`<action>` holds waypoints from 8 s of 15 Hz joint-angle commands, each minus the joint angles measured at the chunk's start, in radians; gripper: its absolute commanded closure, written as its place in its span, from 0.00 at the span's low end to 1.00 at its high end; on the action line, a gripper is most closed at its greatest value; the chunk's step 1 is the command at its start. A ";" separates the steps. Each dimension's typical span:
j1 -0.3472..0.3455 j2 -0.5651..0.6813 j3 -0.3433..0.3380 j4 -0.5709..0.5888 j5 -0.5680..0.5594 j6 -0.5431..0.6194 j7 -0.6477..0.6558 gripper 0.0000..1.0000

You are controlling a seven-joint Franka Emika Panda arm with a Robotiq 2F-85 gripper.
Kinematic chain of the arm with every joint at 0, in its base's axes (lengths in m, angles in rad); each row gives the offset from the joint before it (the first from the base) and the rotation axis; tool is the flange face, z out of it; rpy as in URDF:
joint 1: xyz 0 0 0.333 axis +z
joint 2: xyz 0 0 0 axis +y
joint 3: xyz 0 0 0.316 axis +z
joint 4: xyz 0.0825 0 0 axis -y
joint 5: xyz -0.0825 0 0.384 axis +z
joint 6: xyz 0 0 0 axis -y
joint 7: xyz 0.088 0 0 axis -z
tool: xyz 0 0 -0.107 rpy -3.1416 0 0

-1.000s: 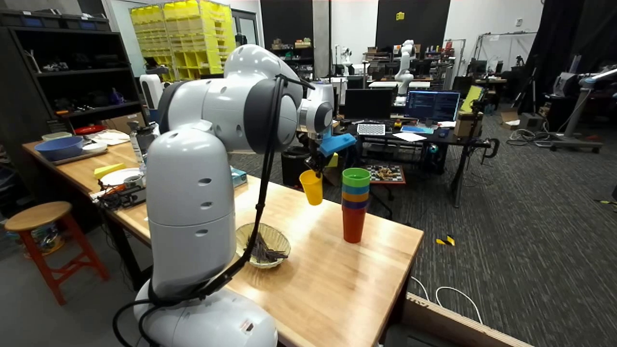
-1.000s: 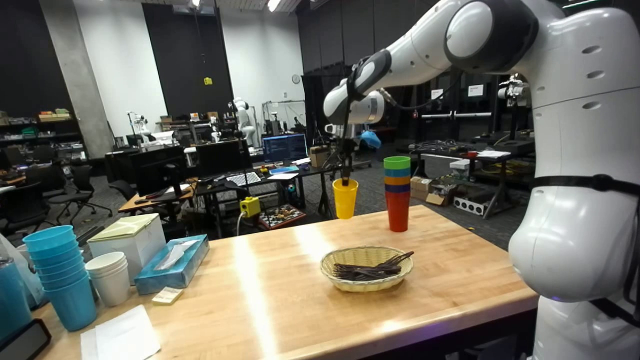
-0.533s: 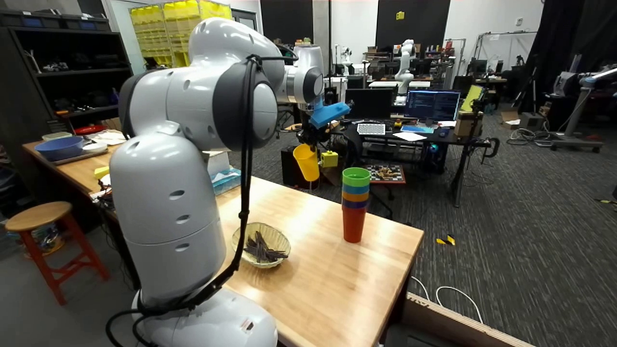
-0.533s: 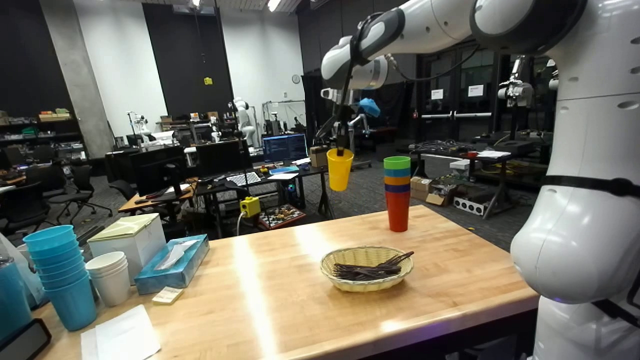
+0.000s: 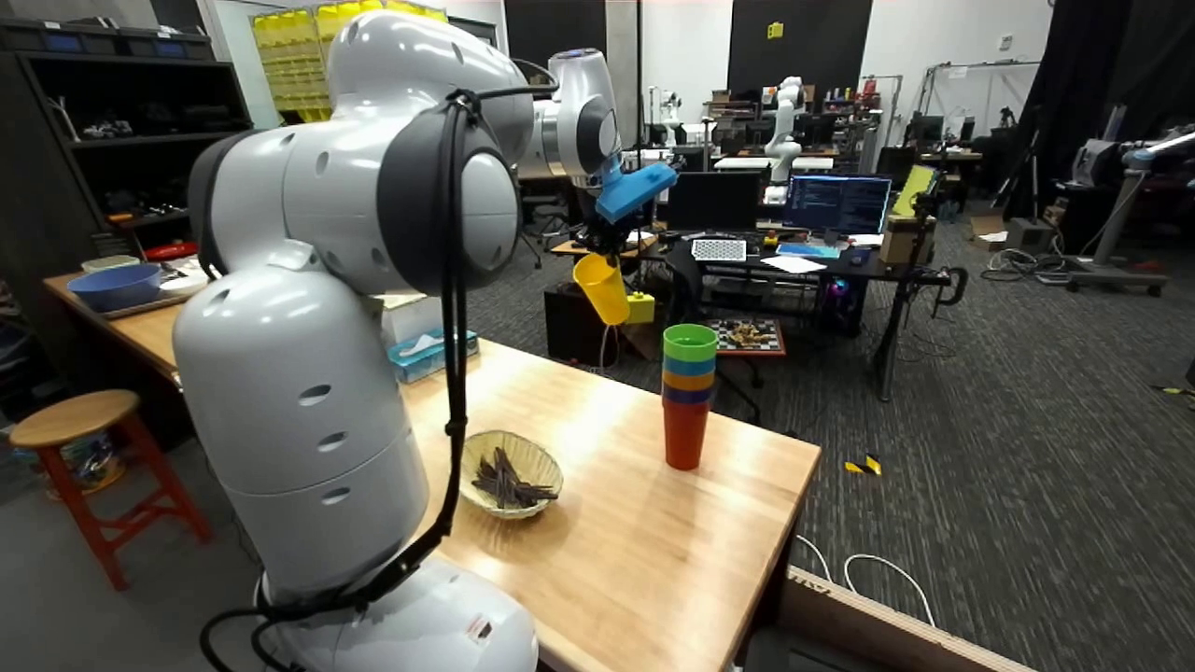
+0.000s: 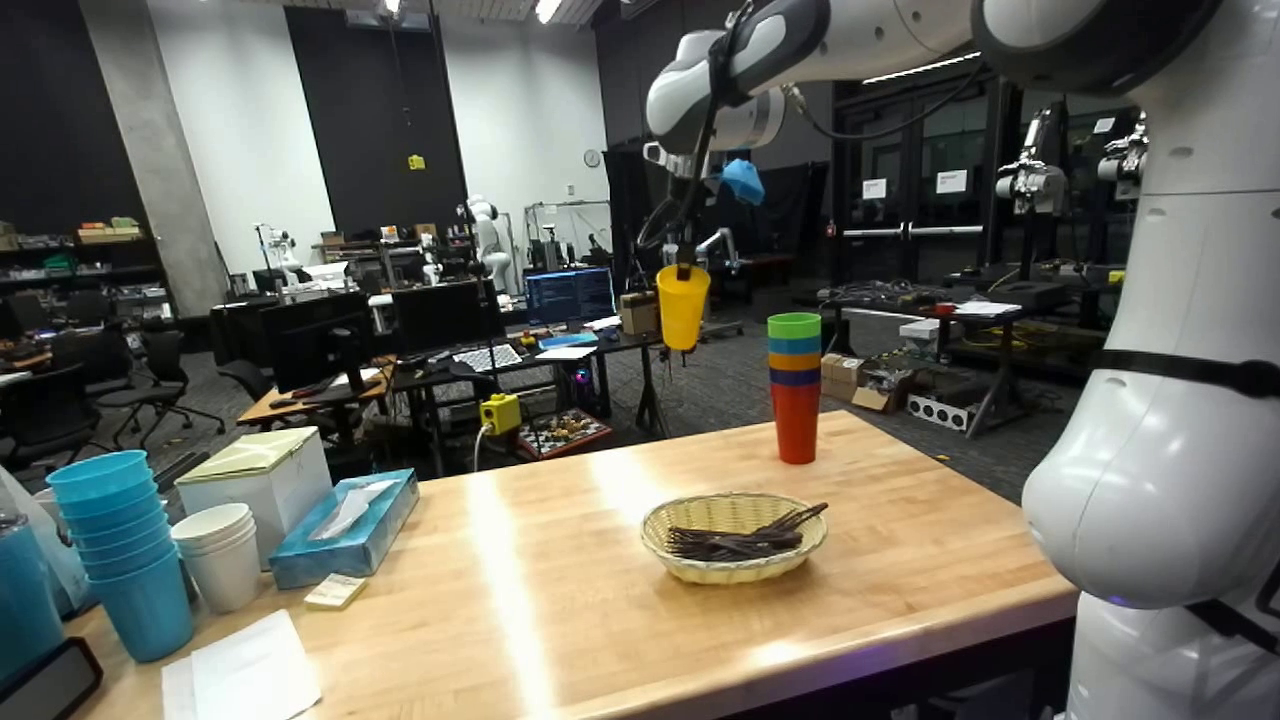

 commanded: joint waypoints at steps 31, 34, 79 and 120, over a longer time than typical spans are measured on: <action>-0.069 -0.351 -0.201 -0.323 -0.201 0.123 0.387 0.99; -0.066 -0.351 -0.202 -0.326 -0.196 0.122 0.391 0.99; -0.087 -0.083 -0.225 0.091 0.057 -0.327 0.173 0.99; 0.020 -0.090 -0.024 -0.049 -0.039 -0.089 0.088 0.00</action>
